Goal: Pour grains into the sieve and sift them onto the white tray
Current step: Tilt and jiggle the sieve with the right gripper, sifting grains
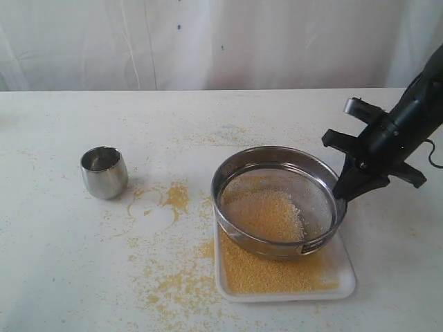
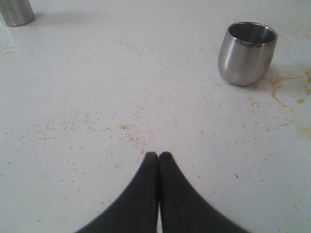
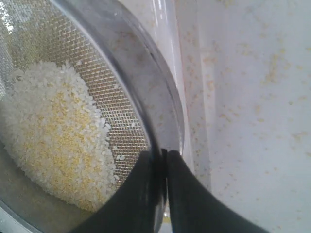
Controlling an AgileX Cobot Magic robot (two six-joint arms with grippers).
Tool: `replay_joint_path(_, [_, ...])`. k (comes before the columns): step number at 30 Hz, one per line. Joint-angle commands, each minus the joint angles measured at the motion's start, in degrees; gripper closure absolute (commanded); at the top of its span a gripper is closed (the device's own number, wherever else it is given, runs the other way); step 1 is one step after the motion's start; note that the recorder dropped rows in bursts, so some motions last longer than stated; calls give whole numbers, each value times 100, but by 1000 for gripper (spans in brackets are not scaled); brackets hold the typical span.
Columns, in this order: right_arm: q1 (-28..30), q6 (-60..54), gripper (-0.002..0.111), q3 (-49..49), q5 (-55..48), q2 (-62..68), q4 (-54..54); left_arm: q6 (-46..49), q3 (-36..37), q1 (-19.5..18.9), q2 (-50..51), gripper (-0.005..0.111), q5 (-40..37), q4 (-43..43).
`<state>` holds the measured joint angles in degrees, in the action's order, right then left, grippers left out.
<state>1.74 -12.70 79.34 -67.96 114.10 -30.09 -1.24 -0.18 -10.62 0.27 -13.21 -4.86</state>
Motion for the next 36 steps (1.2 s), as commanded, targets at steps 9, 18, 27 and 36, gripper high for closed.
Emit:
replay_joint_path(9, [2, -917, 108, -1093, 549, -1475, 0, -3, 18, -8, -27, 107, -2, -31])
replay_joint_path(18, [57, -800, 108, -343, -78, -448, -8, -3, 18, -8, -27, 107, -2, -31])
replay_joint_path(27, [30, -839, 108, -202, -200, -201, -68, -3, 18, -8, -27, 107, -2, -31])
replay_joint_path(36, [30, -762, 108, -213, 494, -201, 194, -3, 18, -8, -27, 107, -2, -31])
